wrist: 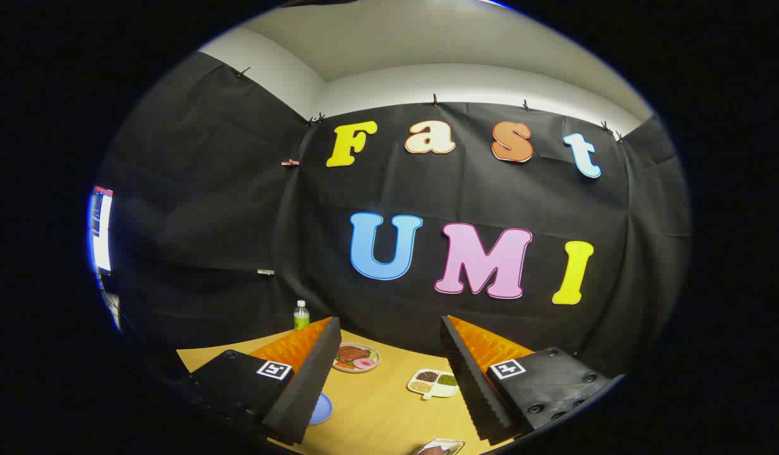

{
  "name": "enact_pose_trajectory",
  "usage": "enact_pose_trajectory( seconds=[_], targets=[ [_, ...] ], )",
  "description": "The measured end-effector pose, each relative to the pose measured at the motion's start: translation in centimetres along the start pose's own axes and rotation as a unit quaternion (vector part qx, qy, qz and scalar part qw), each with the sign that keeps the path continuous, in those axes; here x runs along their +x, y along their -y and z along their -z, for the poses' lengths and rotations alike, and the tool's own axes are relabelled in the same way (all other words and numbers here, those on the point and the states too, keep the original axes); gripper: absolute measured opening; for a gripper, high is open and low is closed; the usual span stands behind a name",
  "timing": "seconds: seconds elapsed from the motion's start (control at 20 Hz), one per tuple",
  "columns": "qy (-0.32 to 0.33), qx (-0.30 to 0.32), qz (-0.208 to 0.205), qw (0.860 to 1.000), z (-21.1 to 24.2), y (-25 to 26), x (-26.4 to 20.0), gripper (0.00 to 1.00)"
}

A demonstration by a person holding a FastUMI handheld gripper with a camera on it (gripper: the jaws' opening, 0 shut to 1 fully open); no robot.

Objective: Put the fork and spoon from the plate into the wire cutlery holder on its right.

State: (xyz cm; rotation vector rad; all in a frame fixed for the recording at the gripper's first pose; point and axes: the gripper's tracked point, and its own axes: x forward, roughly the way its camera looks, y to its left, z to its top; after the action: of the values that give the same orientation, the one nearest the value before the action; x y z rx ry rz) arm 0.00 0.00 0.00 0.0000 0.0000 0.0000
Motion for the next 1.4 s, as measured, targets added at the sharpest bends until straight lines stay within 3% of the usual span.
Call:
enact_pose_trajectory(
  seconds=[0.65, 0.85, 1.2, 1.4],
  targets=[
    [-0.016, 0.022, 0.011, 1.000, 2.1, -2.5, 1.7, 0.97],
    [-0.062, 0.038, -0.018, 0.997, 4.9, -4.5, 2.5, 0.97],
    [-0.180, 0.091, -0.106, 0.974, 11.3, -10.6, 2.8, 0.98],
    [-0.270, 0.118, -0.125, 0.947, 16.4, -13.2, 2.2, 0.99]
  ],
)
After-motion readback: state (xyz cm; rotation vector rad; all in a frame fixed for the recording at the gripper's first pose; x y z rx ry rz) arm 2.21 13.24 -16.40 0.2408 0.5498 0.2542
